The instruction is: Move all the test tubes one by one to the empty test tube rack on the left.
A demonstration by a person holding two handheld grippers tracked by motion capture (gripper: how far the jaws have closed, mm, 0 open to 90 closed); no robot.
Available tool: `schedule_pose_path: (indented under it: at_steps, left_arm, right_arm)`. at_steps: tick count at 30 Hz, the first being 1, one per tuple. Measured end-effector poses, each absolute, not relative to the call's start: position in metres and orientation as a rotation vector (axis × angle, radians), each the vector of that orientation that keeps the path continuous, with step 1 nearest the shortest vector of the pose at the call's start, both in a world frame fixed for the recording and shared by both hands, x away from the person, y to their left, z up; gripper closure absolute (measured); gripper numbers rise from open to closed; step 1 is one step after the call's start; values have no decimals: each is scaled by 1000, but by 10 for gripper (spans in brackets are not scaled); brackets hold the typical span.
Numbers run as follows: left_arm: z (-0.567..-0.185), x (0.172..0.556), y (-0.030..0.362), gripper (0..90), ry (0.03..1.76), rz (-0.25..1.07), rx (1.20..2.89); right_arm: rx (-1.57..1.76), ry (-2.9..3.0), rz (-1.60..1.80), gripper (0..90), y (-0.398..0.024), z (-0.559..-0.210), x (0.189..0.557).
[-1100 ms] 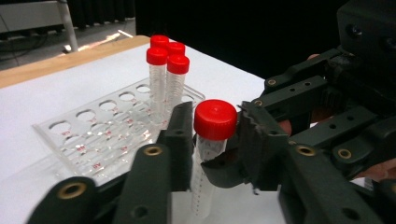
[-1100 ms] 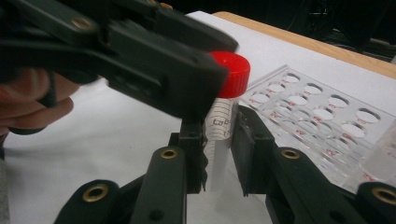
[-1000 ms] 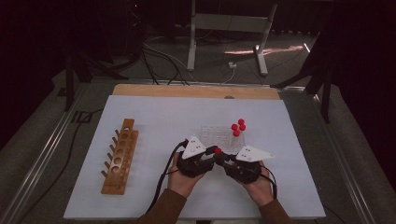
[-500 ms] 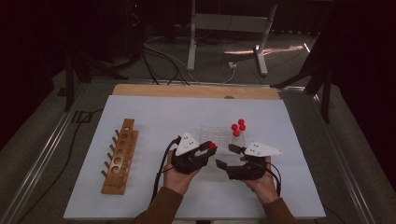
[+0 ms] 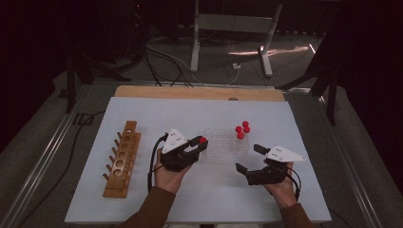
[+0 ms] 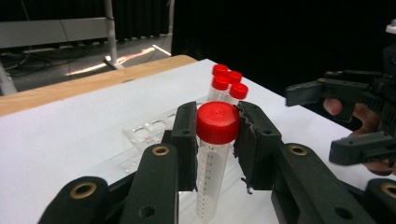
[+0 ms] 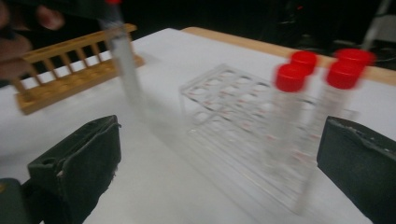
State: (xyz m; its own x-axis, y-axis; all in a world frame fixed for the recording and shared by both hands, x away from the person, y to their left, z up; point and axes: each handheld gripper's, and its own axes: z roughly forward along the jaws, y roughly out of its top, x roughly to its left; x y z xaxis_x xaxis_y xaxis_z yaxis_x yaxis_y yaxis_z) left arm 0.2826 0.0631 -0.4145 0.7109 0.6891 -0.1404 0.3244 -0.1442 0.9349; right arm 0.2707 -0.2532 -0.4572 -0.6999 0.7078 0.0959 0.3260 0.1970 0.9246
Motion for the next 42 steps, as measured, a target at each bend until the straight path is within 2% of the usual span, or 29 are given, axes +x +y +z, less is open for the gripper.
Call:
schedule_pose_path:
  at_steps: [12, 42]
  left_arm:
    - [-401, 284, 102, 712, 884, 452, 1671]
    - [-372, 291, 199, 711, 1038, 692, 1549]
  right_arm:
    - [1107, 1990, 1551, 1, -287, -460, 272]
    - [1123, 2005, 1508, 10, -289, -465, 272]
